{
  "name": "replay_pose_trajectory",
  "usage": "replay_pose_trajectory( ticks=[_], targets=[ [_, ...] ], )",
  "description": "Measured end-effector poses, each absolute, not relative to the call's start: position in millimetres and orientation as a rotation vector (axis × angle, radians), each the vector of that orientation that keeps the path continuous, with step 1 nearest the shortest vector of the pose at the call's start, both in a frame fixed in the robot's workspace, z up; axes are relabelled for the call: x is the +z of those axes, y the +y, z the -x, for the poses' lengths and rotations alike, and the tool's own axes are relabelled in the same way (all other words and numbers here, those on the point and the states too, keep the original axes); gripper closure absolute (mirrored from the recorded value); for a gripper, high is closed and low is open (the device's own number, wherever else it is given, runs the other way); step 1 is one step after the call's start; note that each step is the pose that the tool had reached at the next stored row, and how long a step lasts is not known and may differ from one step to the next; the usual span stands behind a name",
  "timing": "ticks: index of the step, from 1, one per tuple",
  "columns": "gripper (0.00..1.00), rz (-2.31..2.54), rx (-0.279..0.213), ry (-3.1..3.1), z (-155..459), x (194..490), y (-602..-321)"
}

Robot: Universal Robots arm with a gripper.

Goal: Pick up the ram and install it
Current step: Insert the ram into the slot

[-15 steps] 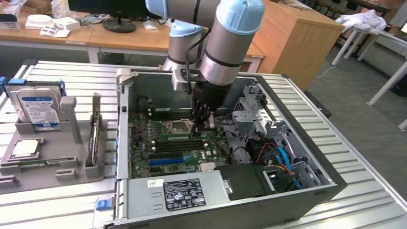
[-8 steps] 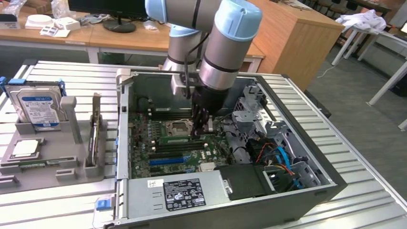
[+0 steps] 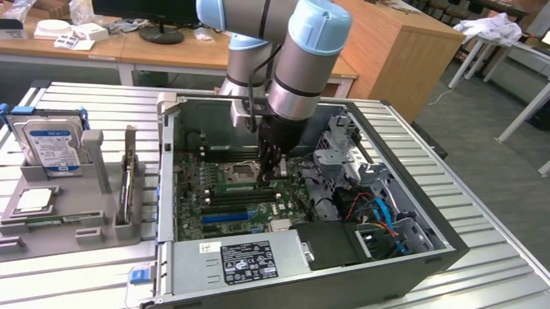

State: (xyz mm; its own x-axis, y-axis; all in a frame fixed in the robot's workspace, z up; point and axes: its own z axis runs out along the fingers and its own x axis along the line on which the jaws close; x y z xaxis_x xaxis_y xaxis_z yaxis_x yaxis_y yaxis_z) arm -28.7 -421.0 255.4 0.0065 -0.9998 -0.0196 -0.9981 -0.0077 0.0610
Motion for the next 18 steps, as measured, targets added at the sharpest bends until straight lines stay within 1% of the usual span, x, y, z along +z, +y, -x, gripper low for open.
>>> replay_pose_trajectory(
  ticks=[6, 14, 18],
  targets=[
    [0.88, -2.208, -0.088, -2.192, 29, 255, -418],
    [0.88, -2.211, -0.082, -2.195, 31, 244, -417],
    [0.88, -2.211, -0.081, -2.195, 31, 243, -417]
  ],
)
